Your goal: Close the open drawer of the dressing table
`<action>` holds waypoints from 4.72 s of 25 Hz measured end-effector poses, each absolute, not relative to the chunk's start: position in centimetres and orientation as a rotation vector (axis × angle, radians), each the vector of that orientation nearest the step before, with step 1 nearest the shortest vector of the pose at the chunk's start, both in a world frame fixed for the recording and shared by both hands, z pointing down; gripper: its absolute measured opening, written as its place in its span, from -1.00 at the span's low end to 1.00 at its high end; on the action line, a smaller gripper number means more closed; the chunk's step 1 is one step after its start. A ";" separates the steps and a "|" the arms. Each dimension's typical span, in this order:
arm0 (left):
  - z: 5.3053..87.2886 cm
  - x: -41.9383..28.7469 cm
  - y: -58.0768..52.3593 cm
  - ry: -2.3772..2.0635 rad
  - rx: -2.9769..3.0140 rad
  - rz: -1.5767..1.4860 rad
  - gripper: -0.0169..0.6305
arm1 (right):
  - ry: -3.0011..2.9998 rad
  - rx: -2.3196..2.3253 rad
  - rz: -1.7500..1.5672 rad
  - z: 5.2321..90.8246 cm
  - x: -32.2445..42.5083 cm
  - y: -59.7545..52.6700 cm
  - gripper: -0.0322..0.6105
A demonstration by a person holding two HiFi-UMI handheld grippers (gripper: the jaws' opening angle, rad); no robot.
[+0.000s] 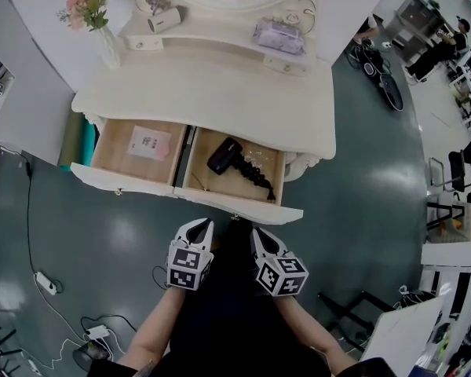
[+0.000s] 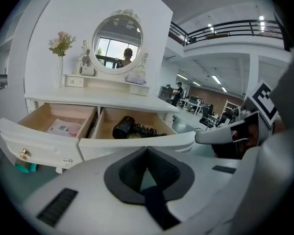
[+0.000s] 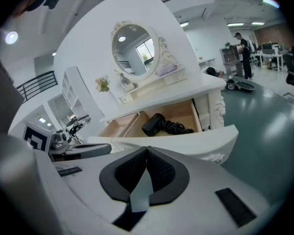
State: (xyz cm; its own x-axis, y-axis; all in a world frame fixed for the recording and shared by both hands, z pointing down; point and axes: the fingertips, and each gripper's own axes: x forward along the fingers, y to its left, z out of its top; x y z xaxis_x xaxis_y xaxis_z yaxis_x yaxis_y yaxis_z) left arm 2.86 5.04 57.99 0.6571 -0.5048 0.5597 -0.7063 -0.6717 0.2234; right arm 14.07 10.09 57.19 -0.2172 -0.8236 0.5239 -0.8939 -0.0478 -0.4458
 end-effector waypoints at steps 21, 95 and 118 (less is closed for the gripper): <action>64.0 6.0 3.0 -0.854 2.300 0.800 -0.91 | -1.895 1.843 1.411 64.2 17.0 9.7 -0.86; 65.3 14.2 -13.0 -0.973 2.216 0.731 -0.91 | -1.979 1.609 1.401 64.5 24.2 -6.4 -0.86; 65.5 16.2 -17.8 -1.072 2.179 0.663 -0.91 | -2.028 1.719 1.265 64.8 26.5 -10.9 -0.85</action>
